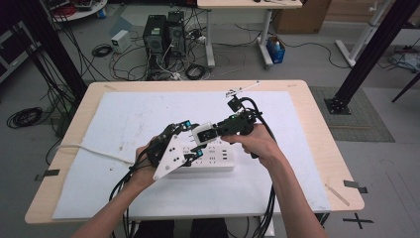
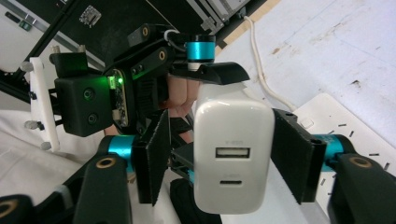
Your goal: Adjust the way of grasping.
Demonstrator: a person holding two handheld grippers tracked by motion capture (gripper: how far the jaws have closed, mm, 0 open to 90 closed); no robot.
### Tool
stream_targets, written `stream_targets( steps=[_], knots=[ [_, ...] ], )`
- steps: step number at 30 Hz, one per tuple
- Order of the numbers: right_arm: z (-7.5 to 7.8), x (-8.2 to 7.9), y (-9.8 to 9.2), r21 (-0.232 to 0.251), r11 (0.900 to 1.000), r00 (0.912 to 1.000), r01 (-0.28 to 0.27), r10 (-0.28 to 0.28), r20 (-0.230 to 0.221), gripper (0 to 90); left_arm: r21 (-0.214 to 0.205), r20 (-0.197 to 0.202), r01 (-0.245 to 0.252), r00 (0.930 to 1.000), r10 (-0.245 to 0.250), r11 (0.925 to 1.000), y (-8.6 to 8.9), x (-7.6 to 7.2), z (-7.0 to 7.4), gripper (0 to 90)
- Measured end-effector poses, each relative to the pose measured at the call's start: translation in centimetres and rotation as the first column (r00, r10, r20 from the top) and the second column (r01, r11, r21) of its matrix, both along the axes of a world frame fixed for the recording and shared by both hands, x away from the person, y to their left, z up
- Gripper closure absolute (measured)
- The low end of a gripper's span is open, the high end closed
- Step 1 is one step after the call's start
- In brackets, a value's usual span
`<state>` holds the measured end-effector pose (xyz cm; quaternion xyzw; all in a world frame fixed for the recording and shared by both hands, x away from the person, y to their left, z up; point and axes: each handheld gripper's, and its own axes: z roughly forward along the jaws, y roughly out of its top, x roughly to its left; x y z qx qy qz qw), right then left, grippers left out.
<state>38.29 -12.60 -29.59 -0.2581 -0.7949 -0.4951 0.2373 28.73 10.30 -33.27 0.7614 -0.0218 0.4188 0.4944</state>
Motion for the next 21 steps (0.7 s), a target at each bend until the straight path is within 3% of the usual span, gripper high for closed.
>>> stream_targets(
  steps=[21],
  knots=[
    [-0.38,-0.11,0.0,0.016,0.9998,0.9999,0.012,-0.013,0.004,61.8,0.011,0.006,0.005,1.0,-0.005,0.9999,0.03,-0.17,-0.05,42.5]
  ],
)
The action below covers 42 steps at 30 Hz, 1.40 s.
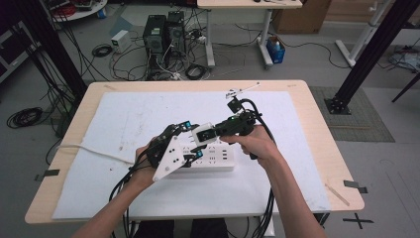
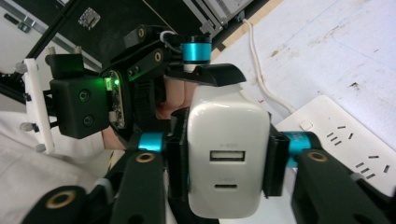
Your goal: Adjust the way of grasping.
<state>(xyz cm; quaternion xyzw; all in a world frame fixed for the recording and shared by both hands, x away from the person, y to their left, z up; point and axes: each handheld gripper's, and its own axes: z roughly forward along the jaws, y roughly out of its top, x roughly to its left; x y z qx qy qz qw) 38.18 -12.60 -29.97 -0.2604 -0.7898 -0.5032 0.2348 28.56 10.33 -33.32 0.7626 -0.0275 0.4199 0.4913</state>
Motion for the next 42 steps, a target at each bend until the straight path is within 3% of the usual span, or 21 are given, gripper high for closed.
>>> stream_targets(
  steps=[9,20,22,27,30,35,36,37,40,42],
  knots=[
    [-0.3,0.0,0.1,-0.004,0.9999,0.9998,0.015,-0.015,-0.009,62.0,0.002,-0.014,0.005,0.9999,-0.005,1.0,0.1,0.2,-0.2,42.4],
    [-0.3,-0.4,0.4,-0.037,0.9985,0.9988,0.041,-0.041,0.027,62.2,0.006,-0.039,0.018,0.9991,-0.018,0.9998,0.3,0.6,-0.3,41.8],
    [-0.3,-0.4,0.5,-0.041,0.9982,0.9986,0.043,-0.042,0.032,62.2,-0.009,-0.044,0.013,0.9989,-0.013,0.9999,0.3,0.7,-0.2,35.5],
    [-0.3,-0.3,0.2,-0.048,0.9966,0.9972,0.067,-0.065,0.036,62.2,-0.015,-0.063,0.016,0.9979,-0.017,0.9998,0.7,0.7,-0.1,32.6],
    [-0.2,-0.2,-0.1,-0.035,0.996,0.9955,0.082,-0.08,0.049,62.2,0.002,-0.106,0.017,0.9943,-0.017,0.9998,1.1,1.0,-0.1,29.7],
    [0.1,-0.2,-0.8,-0.033,0.9939,0.9912,0.105,-0.102,0.085,62.2,0.037,-0.218,0.022,0.9758,-0.014,0.9991,2.0,1.9,0.1,23.1],
    [0.1,-0.2,-0.8,-0.033,0.9939,0.9912,0.105,-0.102,0.085,62.2,0.037,-0.218,0.022,0.9758,-0.014,0.9991,2.0,1.9,0.1,23.0],
    [0.2,-0.3,-0.9,-0.051,0.9922,0.9899,0.114,-0.109,0.091,62.2,0.047,-0.261,0.026,0.9654,-0.013,0.9985,2.5,2.3,0.3,23.0],
    [0.5,-0.4,-1.1,-0.091,0.9871,0.983,0.132,-0.118,0.141,62.1,0.084,-0.321,0.031,0.947,-0.003,0.996,3.2,3.1,0.8,22.8],
    [0.7,-0.5,-1.2,-0.104,0.9849,0.9786,0.138,-0.12,0.167,62.1,0.095,-0.376,0.041,0.9266,-0.002,0.9946,3.9,3.9,1.1,22.8]
  ],
)
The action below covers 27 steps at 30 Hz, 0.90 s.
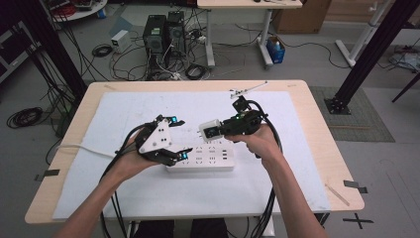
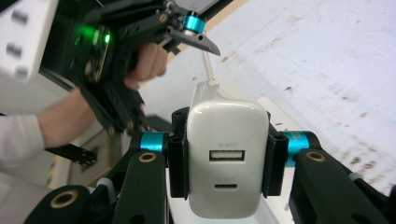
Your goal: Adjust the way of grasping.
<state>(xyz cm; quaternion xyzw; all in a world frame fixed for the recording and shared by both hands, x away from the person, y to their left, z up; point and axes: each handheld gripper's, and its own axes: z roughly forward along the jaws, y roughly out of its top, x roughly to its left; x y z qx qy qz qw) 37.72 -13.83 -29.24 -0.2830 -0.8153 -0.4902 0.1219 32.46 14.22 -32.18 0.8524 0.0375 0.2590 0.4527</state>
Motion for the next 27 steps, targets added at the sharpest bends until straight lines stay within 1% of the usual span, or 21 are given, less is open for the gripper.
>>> stream_targets(
  steps=[1,2,3,5,8,9,10,12,13,15,16,18,19,20,21,22,23,24,25,26,27],
  knots=[
    [0.2,-0.1,0.0,-0.011,0.9999,0.9999,-0.001,0.001,0.013,62.1,0.013,-0.027,0.0,0.9996,0.0,0.9999,0.5,0.5,0.2,22.8],
    [0.4,-0.2,0.0,-0.031,0.9995,0.9995,0.002,-0.001,0.032,62.1,0.02,-0.035,0.0,0.9994,0.0,0.9998,0.6,0.6,0.3,22.8],
    [0.5,-0.2,-0.1,-0.04,0.9992,0.9993,0.003,-0.002,0.038,62.1,0.033,-0.054,-0.007,0.9985,0.009,0.9994,1.1,1.0,0.5,22.8],
    [0.8,-0.3,-0.1,-0.076,0.9971,0.9977,0.007,-0.002,0.068,62.1,0.046,-0.105,-0.008,0.9943,0.013,0.9989,2.0,1.7,0.9,22.7],
    [1.1,-0.3,0.0,-0.142,0.9898,0.9947,0.013,0.002,0.102,62.1,0.066,-0.152,-0.017,0.9881,0.027,0.9977,2.9,2.4,1.2,22.7],
    [1.1,-0.3,0.0,-0.163,0.9866,0.9938,0.016,0.002,0.111,62.1,0.071,-0.159,-0.019,0.9869,0.03,0.9973,3.2,2.5,1.3,22.7],
    [1.2,-0.3,0.1,-0.172,0.985,0.9932,0.017,0.003,0.117,62.1,0.082,-0.172,-0.02,0.9846,0.033,0.9964,3.5,2.7,1.3,22.7],
    [1.2,-0.3,0.1,-0.212,0.9768,0.9906,0.028,0.001,0.137,62.1,0.107,-0.194,-0.025,0.98,0.045,0.9939,3.8,2.9,1.3,20.2],
    [1.2,-0.3,0.1,-0.229,0.9729,0.9897,0.03,0.003,0.143,62.1,0.135,-0.204,-0.022,0.9776,0.05,0.9906,4.0,3.0,1.2,19.3],
    [1.1,-0.2,0.2,-0.267,0.9629,0.9879,0.037,0.006,0.155,62.1,0.172,-0.209,-0.021,0.9764,0.057,0.9849,4.2,3.0,1.0,18.9],
    [1.1,-0.2,0.2,-0.288,0.957,0.9867,0.037,0.011,0.162,62.1,0.188,-0.225,-0.017,0.9726,0.059,0.9821,4.4,3.1,0.9,17.8],
    [1.0,-0.3,0.4,-0.33,0.9433,0.9849,0.038,0.02,0.172,62.1,0.205,-0.245,-0.02,0.9668,0.071,0.9785,4.7,3.3,0.7,16.5],
    [1.0,-0.3,0.4,-0.348,0.9368,0.9831,0.038,0.028,0.181,62.1,0.217,-0.241,-0.024,0.9673,0.077,0.9759,4.8,3.4,0.7,16.5],
    [1.0,-0.2,0.5,-0.367,0.9297,0.982,0.035,0.036,0.185,62.1,0.223,-0.25,-0.02,0.9652,0.078,0.9745,5.0,3.5,0.7,16.5],
    [1.0,-0.3,0.6,-0.388,0.9211,0.981,0.036,0.042,0.189,62.1,0.224,-0.267,-0.013,0.9609,0.075,0.9744,5.2,3.6,0.7,16.4],
    [1.0,-0.2,0.6,-0.41,0.9115,0.9789,0.036,0.05,0.198,62.0,0.236,-0.285,-0.013,0.9551,0.082,0.9717,5.4,3.8,0.7,15.7],
    [1.0,-0.2,0.7,-0.439,0.8976,0.977,0.035,0.061,0.204,62.1,0.239,-0.299,-0.016,0.9502,0.09,0.9708,5.5,3.9,0.7,12.0],
    [1.0,-0.2,0.8,-0.457,0.8889,0.9765,0.038,0.064,0.206,62.0,0.261,-0.317,-0.008,0.9438,0.094,0.9653,5.8,4.1,0.8,11.7],
    [0.9,-0.2,0.9,-0.479,0.8771,0.9748,0.029,0.081,0.208,62.1,0.27,-0.331,-0.004,0.9386,0.097,0.963,6.0,4.3,0.7,11.7],
    [0.9,-0.2,0.9,-0.479,0.8771,0.9748,0.029,0.081,0.208,62.1,0.27,-0.331,-0.004,0.9386,0.097,0.963,6.0,4.3,0.7,11.6],
    [0.9,-0.2,1.0,-0.493,0.8695,0.9736,0.029,0.087,0.211,62.0,0.299,-0.356,-0.012,0.9262,0.123,0.9541,6.4,4.7,0.7,11.6]
  ],
)
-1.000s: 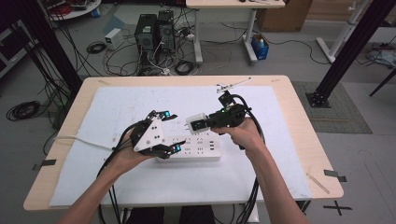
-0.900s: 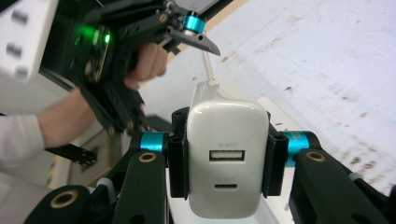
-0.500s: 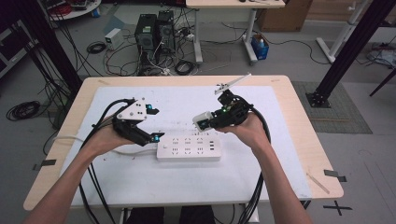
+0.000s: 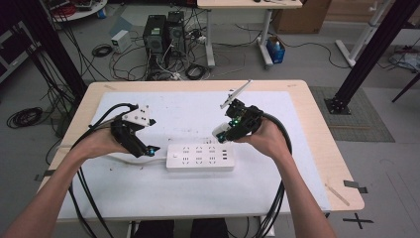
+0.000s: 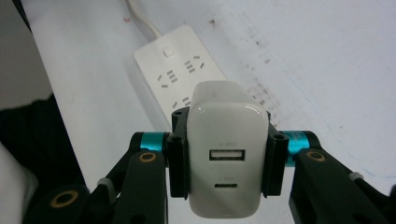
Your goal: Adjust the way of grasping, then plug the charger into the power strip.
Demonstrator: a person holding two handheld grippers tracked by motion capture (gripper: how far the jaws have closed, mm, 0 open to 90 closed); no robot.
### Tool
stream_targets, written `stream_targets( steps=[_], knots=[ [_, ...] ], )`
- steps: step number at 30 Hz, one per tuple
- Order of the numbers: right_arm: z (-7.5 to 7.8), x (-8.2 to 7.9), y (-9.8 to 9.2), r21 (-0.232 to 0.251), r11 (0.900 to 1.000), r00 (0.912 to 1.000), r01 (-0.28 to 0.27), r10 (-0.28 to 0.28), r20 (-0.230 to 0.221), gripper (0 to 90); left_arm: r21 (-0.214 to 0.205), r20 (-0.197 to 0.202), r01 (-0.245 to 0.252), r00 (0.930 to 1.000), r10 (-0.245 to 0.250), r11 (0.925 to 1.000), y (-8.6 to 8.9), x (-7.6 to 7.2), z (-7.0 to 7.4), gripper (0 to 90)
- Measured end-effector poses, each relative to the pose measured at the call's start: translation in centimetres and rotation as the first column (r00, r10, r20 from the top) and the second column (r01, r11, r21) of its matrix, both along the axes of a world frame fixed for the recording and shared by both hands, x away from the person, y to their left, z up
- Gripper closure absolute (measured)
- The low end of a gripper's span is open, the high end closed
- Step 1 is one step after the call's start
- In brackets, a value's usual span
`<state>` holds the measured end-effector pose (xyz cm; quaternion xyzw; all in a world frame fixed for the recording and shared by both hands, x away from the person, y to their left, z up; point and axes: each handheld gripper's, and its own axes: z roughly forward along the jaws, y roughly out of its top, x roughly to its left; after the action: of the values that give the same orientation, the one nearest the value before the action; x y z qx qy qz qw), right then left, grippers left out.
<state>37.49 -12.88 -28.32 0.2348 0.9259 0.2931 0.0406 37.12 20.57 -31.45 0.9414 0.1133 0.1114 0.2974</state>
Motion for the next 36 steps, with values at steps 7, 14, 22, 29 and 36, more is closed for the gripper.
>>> stream_targets(
  steps=[7,14,22,29,36],
  knots=[
    [0.0,-0.1,0.4,-0.127,0.9909,0.9976,-0.044,0.051,0.048,62.1,0.059,-0.043,-0.05,0.9977,0.053,0.997,1.2,0.8,-0.1,11.7],
    [0.2,0.1,0.8,-0.164,0.9833,0.9954,-0.079,0.087,0.042,62.0,0.152,-0.116,-0.068,0.9895,0.086,0.986,2.3,1.1,-0.9,11.7],
    [-0.8,0.8,2.0,-0.228,0.9603,0.9849,-0.161,0.171,0.027,62.1,0.16,-0.125,-0.097,0.9852,0.118,0.9823,3.0,0.9,-1.1,11.7],
    [-2.3,1.9,3.2,-0.288,0.9302,0.9715,-0.228,0.237,-0.002,62.0,0.178,-0.115,-0.099,0.986,0.121,0.9791,2.6,0.7,-1.3,11.7],
    [-3.4,2.7,4.3,-0.301,0.905,0.9524,-0.301,0.301,-0.047,62.1,0.193,-0.124,-0.092,0.9854,0.117,0.977,2.7,0.3,-1.9,11.7]
  ],
)
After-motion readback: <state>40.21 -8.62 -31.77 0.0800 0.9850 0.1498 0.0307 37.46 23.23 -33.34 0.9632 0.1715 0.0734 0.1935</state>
